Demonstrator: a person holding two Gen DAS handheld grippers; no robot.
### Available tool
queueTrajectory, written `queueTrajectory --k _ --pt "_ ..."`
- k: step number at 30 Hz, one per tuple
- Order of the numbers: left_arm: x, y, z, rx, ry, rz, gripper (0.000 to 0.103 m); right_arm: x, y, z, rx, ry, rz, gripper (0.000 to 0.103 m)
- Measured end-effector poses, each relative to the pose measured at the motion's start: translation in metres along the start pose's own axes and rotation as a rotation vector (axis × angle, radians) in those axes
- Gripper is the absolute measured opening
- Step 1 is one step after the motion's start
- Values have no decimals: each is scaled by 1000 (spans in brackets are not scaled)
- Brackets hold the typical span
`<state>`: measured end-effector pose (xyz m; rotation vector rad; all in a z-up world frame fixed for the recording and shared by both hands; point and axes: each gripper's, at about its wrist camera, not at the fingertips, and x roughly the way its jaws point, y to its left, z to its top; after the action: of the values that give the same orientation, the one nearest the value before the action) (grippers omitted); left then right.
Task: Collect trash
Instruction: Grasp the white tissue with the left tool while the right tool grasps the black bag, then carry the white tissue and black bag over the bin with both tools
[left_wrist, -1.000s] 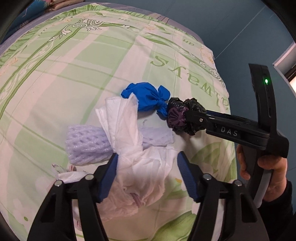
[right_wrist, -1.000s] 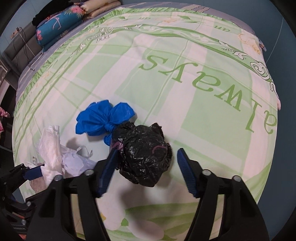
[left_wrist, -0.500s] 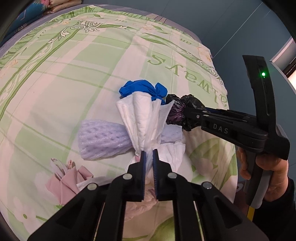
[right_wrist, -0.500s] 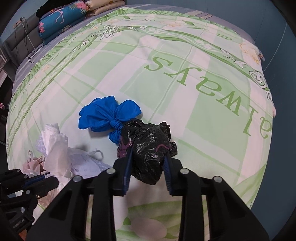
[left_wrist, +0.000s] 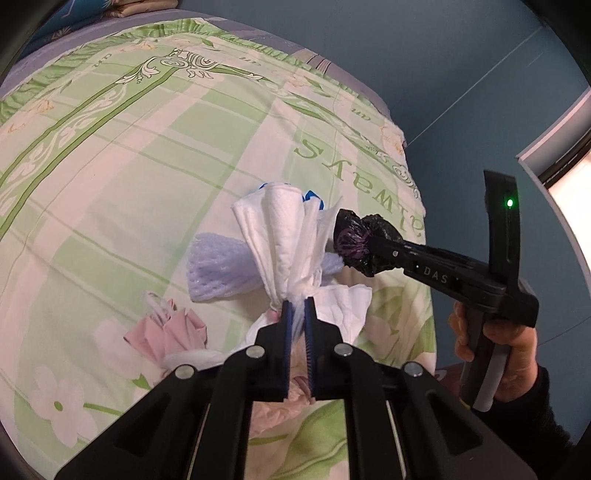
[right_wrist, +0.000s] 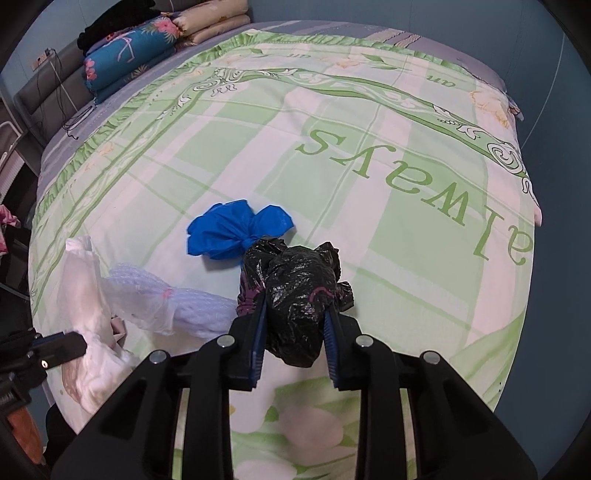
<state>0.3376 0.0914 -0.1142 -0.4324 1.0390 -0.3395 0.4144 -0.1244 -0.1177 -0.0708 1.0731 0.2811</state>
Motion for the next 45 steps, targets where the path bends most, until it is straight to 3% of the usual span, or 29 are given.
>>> queueTrajectory --k 20,45 --pt "-92 15 -3 -40 -180 -31 6 -54 8 -20 29 -64 32 26" --pt "-138 7 -33 -22 -240 8 6 -111 12 -62 70 -119 72 26"
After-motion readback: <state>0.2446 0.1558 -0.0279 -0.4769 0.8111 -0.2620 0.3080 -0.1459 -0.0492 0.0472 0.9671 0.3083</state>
